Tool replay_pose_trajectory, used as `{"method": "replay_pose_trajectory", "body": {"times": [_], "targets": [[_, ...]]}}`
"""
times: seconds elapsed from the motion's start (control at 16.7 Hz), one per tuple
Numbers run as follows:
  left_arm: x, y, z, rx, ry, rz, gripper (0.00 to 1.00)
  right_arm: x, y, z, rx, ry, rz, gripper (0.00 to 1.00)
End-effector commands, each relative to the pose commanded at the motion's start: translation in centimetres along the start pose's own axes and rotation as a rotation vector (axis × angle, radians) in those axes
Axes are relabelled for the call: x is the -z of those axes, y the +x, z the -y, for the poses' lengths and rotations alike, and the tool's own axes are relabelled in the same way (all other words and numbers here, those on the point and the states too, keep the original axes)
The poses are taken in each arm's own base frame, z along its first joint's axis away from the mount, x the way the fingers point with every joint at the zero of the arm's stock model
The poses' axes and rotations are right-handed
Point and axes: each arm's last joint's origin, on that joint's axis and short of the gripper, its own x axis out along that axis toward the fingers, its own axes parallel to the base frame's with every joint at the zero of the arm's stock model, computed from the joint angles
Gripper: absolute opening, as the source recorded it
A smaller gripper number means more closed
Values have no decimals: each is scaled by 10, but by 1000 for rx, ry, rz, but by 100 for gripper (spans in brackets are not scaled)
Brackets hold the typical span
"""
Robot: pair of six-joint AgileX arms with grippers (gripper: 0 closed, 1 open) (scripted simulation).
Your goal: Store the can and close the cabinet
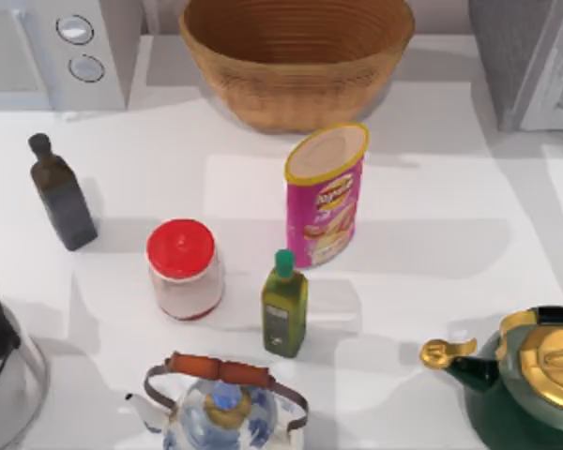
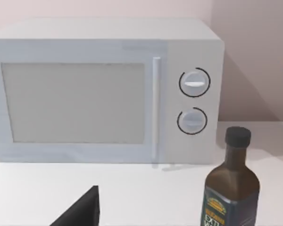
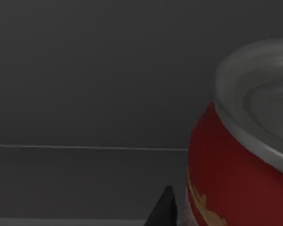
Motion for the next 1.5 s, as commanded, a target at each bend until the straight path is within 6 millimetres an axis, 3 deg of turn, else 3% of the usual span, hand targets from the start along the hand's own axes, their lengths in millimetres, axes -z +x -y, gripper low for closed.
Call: {"method": "replay_pose_trajectory", "body": {"times": [0.24, 0.42, 0.9, 1.5], "targets": [[0, 0, 0, 0, 0, 0, 100, -22, 34, 2, -3, 14, 60, 0], [0, 0, 0, 0, 0, 0, 100, -25, 53, 4, -12, 28, 86, 0], [0, 0, 0, 0, 0, 0, 100, -24, 63, 4, -22, 38, 99, 0], [0, 0, 0, 0, 0, 0, 100, -24, 63, 4, -22, 38, 99, 75]]}}
